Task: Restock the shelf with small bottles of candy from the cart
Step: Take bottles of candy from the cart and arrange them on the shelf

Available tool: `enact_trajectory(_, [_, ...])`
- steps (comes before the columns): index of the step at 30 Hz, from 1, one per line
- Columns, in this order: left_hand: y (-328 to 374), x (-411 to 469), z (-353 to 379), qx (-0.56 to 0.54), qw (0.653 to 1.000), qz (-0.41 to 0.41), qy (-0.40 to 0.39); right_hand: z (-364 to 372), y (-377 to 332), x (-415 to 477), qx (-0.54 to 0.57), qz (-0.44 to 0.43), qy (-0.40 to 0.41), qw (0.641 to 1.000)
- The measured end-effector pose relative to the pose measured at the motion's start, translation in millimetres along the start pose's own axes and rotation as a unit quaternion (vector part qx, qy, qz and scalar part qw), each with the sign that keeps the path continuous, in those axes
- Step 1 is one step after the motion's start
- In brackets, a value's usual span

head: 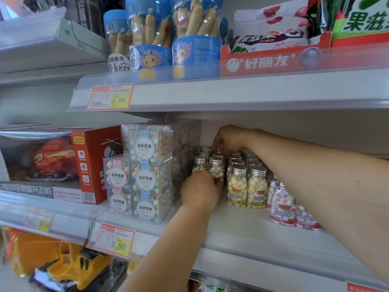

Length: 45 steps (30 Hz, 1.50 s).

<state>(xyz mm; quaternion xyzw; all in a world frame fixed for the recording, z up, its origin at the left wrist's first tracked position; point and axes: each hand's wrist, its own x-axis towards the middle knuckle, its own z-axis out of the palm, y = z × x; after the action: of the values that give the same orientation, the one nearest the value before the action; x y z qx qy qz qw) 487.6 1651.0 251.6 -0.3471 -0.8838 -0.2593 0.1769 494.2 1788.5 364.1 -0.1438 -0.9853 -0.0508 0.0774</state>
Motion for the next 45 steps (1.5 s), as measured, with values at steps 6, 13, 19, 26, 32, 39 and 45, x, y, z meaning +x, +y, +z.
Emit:
enact_trajectory(6, [-1.2, 0.4, 0.4, 0.000, 1.000, -0.007, 0.006, -0.2, -2.3, 4.2, -0.007, -0.008, -0.007, 1.000])
enact_trajectory(13, [-0.2, 1.4, -1.5, 0.002, 1.000, -0.016, -0.018, -7.6, 0.8, -16.7, 0.024, 0.012, 0.058, 0.998])
enact_trajectory(19, [2.8, -13.0, -27.3, -0.019, 0.997, -0.015, -0.068, -26.0, -0.2, -106.1, 0.076, 0.020, 0.128, 0.989])
enact_trajectory(26, [34.7, -128.3, -82.6, -0.142, 0.982, 0.067, 0.101, -28.4, -33.1, -240.5, 0.130, -0.013, 0.235, 0.963])
enact_trajectory(32, [75.8, -273.1, -49.4, -0.266, 0.952, 0.145, -0.043, 22.4, -20.9, -374.5, 0.189, 0.069, 0.252, 0.947])
enact_trajectory(39, [114.4, -378.7, 35.2, -0.260, 0.895, 0.177, -0.316, 156.6, 29.6, -517.5, 0.264, 0.250, -0.010, 0.932])
enact_trajectory(45, [129.3, -451.8, 138.7, -0.209, 0.845, 0.123, -0.477, 298.9, 49.9, -631.3, 0.335, 0.412, -0.233, 0.815])
